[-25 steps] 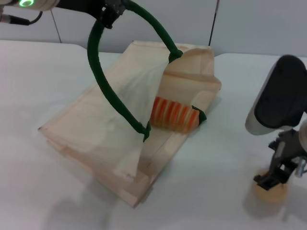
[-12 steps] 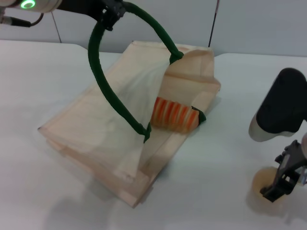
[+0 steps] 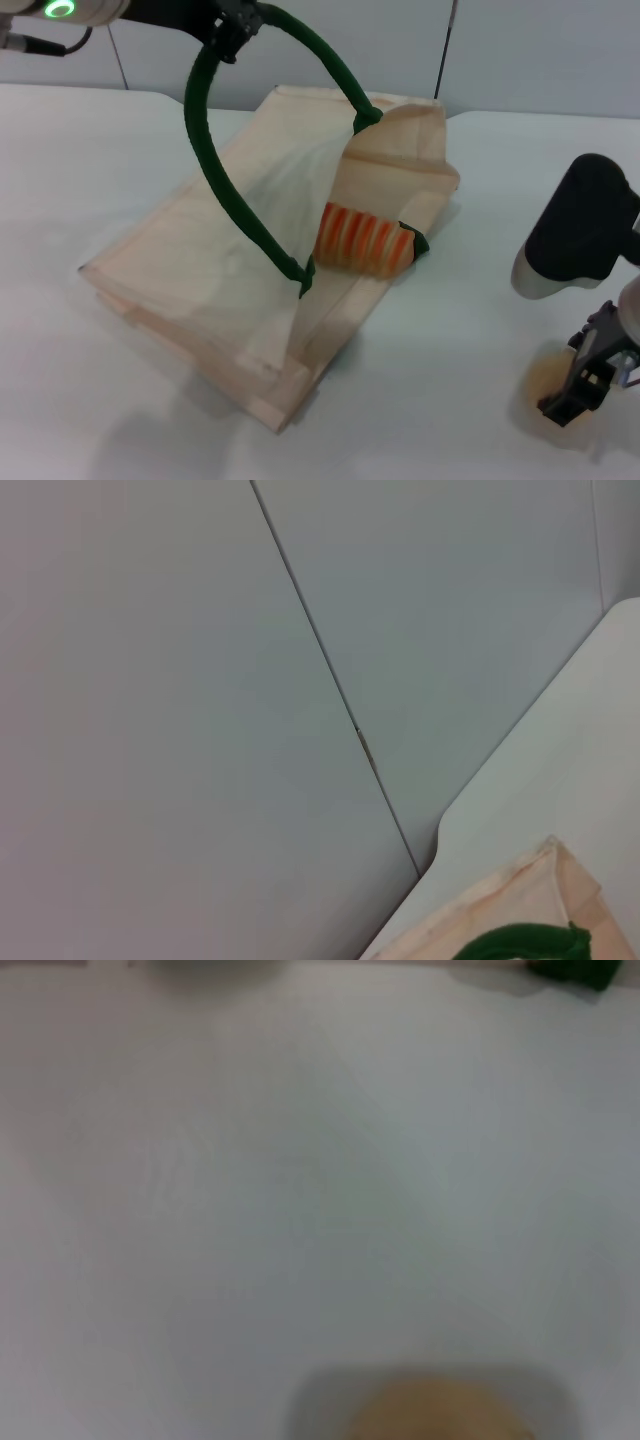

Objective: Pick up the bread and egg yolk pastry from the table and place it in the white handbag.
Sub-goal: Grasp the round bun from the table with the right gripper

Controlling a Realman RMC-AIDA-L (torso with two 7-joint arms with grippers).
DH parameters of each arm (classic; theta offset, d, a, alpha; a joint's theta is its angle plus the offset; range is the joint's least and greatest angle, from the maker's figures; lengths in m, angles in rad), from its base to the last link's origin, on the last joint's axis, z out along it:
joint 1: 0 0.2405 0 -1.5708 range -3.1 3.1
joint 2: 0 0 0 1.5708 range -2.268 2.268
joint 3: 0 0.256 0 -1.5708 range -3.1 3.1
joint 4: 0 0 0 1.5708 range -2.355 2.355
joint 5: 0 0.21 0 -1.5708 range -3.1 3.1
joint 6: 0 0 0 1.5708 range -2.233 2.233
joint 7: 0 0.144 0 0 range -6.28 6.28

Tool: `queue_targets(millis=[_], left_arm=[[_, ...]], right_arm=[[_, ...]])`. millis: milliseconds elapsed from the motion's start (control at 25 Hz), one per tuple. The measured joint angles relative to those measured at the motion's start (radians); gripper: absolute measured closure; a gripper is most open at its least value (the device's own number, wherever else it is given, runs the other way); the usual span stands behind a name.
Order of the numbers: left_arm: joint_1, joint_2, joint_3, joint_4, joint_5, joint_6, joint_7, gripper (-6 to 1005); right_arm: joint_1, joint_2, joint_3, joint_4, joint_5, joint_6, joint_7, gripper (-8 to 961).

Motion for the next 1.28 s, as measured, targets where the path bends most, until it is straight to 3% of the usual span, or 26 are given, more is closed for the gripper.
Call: queue_targets(millis=[400, 1280], left_arm=[[-0.001, 0.000, -0.003, 0.000, 0.000, 0.000, 0.000, 881], [0.000, 0.000, -0.003, 0.000, 0.000, -0.001, 0.000, 876]], right_arm=[[0.025, 0.000, -0.014, 0.056, 0.002, 0.003, -0.004, 132], [0.049, -0.002, -0.014, 0.040, 0.001, 0.005, -0.004, 282]])
